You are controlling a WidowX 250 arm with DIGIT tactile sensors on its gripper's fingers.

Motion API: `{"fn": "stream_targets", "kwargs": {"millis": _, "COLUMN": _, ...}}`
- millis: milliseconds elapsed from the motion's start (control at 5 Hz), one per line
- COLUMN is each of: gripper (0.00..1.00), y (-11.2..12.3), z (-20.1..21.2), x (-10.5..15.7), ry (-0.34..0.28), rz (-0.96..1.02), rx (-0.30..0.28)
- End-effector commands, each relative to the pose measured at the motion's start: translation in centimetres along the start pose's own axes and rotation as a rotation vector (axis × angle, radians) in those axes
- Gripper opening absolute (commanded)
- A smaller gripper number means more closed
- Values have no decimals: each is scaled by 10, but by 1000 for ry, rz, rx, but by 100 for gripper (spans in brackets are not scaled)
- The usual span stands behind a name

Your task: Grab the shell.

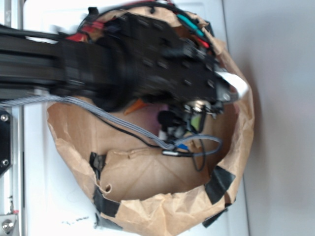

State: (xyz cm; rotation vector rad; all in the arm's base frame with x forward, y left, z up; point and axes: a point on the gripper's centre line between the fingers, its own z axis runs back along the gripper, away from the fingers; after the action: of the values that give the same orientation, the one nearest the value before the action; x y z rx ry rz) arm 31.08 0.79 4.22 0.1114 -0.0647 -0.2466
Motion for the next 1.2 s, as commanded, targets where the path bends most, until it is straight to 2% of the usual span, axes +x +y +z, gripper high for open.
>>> {"fn": "stream_targets", "kwargs": {"millis": 0, "gripper": 100, "y": -1, "z": -2, "x": 19, "ry": -37, "rz": 49, "rx": 79}}
{"fn": "stream_targets", "kwargs": {"millis": 200, "gripper": 100, "y": -2, "z": -1, "x": 17, "ry": -42, "rz": 40, "rx": 83}}
{"fn": "stream_targets", "kwargs": {"millis": 400, "gripper": 100, "y": 0, "z": 11, "x": 12, "ry": -50, "rz": 43, "rx": 61}}
{"fn": "stream_targets", "kwargs": {"millis": 800, "gripper": 100, "y": 30, "z": 56, "x": 12, "ry": -53, "rz": 110, "rx": -53}}
{"fn": "stream_targets", "kwargs": {"millis": 1000, "gripper": 100, "y": 39, "z": 64, "x": 4, "ry": -45, "rz": 150, "rx": -49}}
